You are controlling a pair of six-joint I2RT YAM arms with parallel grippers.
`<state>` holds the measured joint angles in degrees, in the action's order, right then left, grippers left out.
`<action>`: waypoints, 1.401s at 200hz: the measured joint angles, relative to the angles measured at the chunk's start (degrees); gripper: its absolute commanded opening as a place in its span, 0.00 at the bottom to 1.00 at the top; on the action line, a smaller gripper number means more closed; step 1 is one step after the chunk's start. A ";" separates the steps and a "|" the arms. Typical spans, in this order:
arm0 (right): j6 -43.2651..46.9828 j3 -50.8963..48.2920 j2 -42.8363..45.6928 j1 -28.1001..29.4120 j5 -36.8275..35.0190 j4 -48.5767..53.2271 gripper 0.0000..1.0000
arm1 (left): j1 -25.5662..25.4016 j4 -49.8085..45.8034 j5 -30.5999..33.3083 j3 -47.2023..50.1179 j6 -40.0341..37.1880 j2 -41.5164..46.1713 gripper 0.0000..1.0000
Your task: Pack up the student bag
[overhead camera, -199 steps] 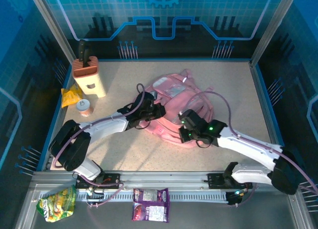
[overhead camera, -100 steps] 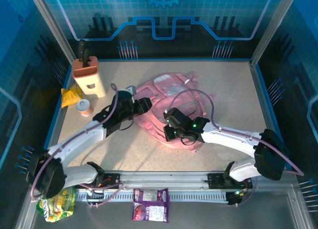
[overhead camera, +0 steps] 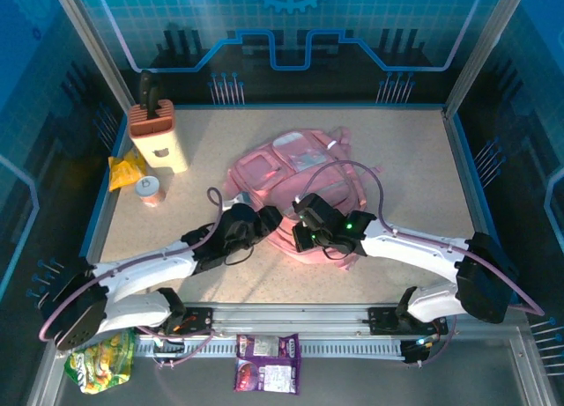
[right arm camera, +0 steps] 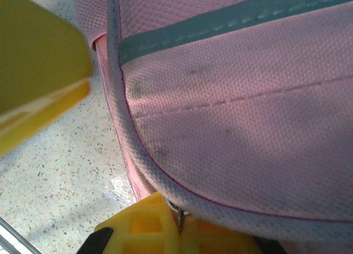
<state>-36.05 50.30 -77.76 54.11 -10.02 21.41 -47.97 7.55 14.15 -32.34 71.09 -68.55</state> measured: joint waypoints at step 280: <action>12.61 -2.93 11.08 -17.18 6.80 5.64 0.00 | 25.27 -9.68 -19.52 -5.22 -20.94 -0.02 0.02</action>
<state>-23.44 47.37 -66.67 36.93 -3.22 27.05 -22.70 -2.13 -5.37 -37.56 50.15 -68.58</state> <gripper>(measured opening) 0.063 0.069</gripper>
